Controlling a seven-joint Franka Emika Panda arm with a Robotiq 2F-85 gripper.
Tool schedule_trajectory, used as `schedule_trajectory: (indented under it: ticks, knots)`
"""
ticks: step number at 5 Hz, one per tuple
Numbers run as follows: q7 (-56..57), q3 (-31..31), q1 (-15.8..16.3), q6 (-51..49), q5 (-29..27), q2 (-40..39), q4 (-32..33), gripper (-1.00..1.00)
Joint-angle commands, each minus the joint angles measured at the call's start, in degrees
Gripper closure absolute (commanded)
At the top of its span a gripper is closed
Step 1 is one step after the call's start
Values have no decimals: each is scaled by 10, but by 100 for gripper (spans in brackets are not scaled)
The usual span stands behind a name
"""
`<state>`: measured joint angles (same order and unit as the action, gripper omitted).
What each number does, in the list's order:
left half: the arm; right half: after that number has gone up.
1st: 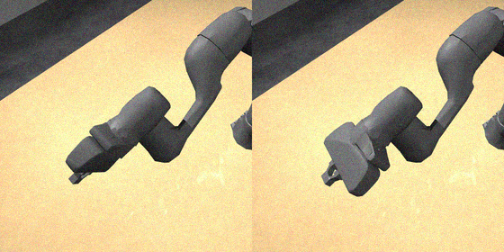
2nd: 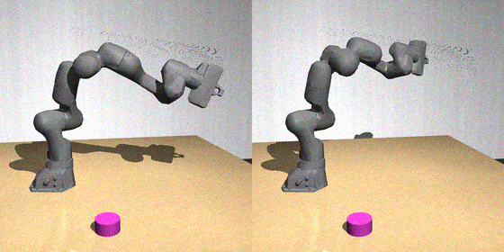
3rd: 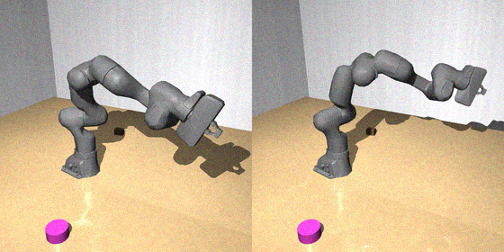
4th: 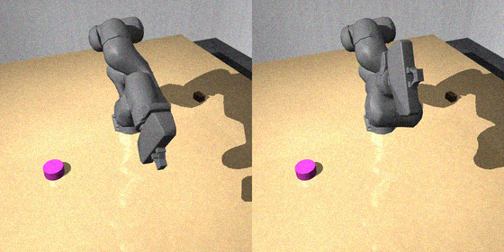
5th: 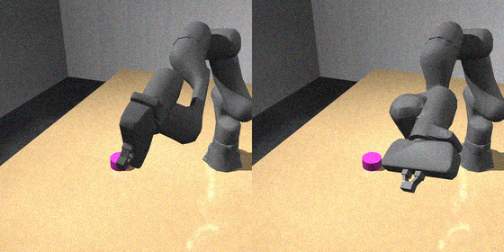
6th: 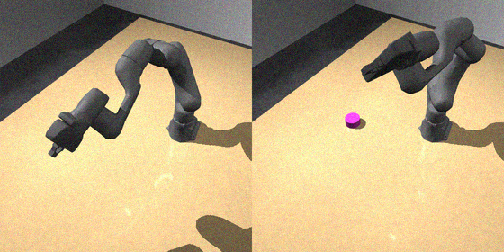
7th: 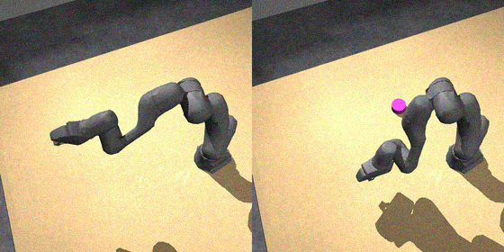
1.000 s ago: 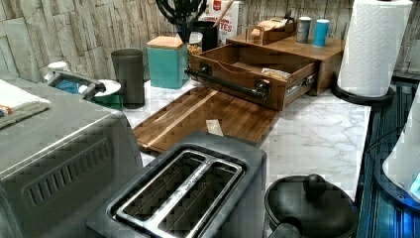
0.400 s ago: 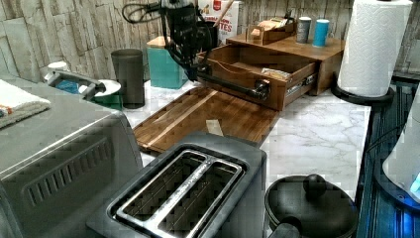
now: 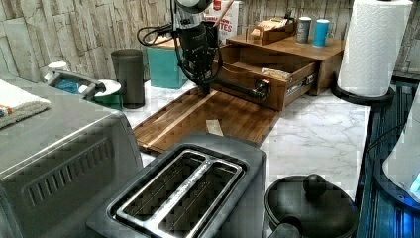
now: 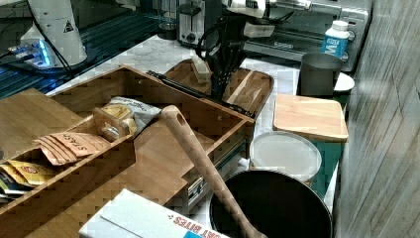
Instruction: Close the drawer.
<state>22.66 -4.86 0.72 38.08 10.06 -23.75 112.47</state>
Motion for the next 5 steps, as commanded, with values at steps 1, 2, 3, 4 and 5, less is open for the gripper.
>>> schedule_trajectory:
  ticks: [1, 2, 3, 4, 5]
  knots:
    - [97, -15, -44, -4, 10, 43, -25, 100]
    - [167, -19, -87, 7, -13, 48, -6, 100]
    - [198, -48, -104, 54, 19, 76, 39, 100]
    - [269, -64, -145, 40, -2, 78, 32, 100]
    - [357, -93, -181, 26, -21, 58, -26, 100]
